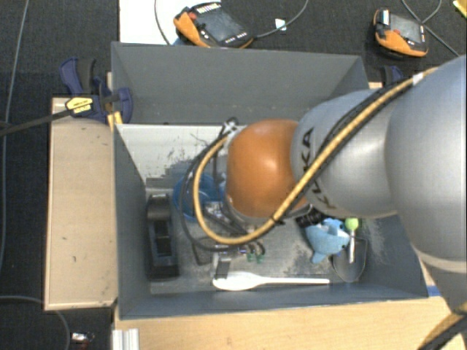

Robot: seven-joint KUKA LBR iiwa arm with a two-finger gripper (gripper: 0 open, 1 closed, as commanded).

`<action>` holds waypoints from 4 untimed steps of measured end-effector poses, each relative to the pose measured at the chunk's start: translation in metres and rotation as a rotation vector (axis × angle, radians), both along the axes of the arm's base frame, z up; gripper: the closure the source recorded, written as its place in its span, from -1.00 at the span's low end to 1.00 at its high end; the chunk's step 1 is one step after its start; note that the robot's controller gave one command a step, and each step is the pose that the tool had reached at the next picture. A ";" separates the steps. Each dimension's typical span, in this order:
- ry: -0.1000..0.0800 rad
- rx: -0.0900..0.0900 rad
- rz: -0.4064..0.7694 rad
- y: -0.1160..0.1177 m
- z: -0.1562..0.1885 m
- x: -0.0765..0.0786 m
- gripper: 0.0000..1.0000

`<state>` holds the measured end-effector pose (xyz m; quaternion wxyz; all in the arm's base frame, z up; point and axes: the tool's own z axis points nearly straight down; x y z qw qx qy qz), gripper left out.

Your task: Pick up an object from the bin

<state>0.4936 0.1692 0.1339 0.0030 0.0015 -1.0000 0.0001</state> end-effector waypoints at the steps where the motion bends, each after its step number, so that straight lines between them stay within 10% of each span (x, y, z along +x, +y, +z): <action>1: -0.008 0.002 -0.006 -0.001 0.004 0.002 -1.00; 2: -0.007 0.001 -0.032 -0.069 -0.064 0.014 -1.00; 4: -0.012 0.004 0.039 -0.047 -0.062 -0.001 -1.00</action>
Offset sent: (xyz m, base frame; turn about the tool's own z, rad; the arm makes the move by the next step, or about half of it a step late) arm 0.0137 -0.0679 -0.0639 0.0287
